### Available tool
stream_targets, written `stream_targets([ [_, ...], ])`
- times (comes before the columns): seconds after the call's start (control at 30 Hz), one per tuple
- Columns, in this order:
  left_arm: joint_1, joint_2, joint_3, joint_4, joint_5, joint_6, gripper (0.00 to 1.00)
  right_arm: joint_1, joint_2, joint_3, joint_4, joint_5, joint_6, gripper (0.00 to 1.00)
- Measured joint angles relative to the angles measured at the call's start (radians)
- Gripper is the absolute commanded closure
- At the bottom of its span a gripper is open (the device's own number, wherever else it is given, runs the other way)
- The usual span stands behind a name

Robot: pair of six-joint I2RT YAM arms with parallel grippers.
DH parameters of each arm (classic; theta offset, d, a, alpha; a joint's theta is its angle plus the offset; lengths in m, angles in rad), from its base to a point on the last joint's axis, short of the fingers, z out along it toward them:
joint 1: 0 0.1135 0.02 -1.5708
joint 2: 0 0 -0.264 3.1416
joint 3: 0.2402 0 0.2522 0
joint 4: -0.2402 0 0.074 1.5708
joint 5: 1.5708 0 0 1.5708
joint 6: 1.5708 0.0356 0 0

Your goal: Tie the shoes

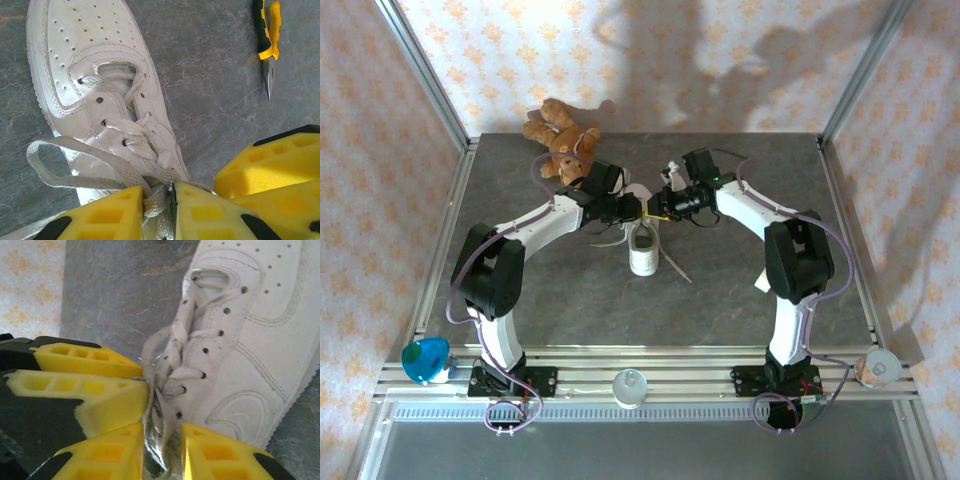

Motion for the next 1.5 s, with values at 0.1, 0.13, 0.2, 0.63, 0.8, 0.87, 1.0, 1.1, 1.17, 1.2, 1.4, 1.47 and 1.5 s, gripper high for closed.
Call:
stream_targets([
  [0.1, 0.000, 0.000, 0.000, 0.000, 0.000, 0.000, 0.80, 0.002, 0.002, 0.013, -0.007, 0.000, -0.004, 0.76],
  [0.13, 0.000, 0.000, 0.000, 0.000, 0.000, 0.000, 0.80, 0.002, 0.003, 0.018, -0.014, 0.001, -0.008, 0.78],
  [0.2, 0.000, 0.000, 0.000, 0.000, 0.000, 0.000, 0.80, 0.002, 0.008, 0.026, -0.025, 0.001, -0.018, 0.80],
  [0.63, -0.005, 0.000, 0.000, 0.001, 0.000, 0.000, 0.80, 0.011, 0.037, 0.075, -0.117, 0.029, -0.079, 1.00],
  [0.8, -0.005, 0.000, 0.000, 0.000, -0.001, 0.008, 0.80, 0.013, 0.037, 0.086, -0.137, 0.052, -0.103, 1.00],
  [0.87, -0.005, 0.000, 0.000, 0.000, -0.001, 0.010, 0.80, 0.013, 0.037, 0.100, -0.145, 0.058, -0.111, 1.00],
  [1.0, -0.005, 0.000, 0.000, 0.000, -0.003, 0.011, 0.80, 0.013, 0.037, 0.126, -0.152, 0.068, -0.127, 1.00],
  [1.1, -0.006, -0.001, 0.000, 0.000, -0.005, 0.013, 0.80, 0.013, 0.037, 0.131, -0.152, 0.076, -0.133, 1.00],
  [1.17, -0.006, -0.003, 0.000, 0.000, -0.005, 0.018, 0.79, 0.013, 0.037, 0.131, -0.151, 0.081, -0.133, 1.00],
  [1.2, -0.006, -0.005, 0.000, 0.000, -0.005, 0.019, 0.79, 0.013, 0.037, 0.131, -0.152, 0.082, -0.133, 1.00],
  [1.4, -0.006, -0.023, -0.019, 0.005, -0.005, 0.033, 0.78, 0.013, 0.030, 0.126, -0.124, 0.084, -0.124, 1.00],
  [1.47, -0.006, -0.035, -0.033, 0.011, -0.005, 0.037, 0.77, 0.012, 0.019, 0.109, -0.098, 0.084, -0.109, 1.00],
  [1.5, -0.006, -0.043, -0.040, 0.014, -0.005, 0.037, 0.76, 0.011, 0.010, 0.096, -0.082, 0.084, -0.101, 1.00],
])
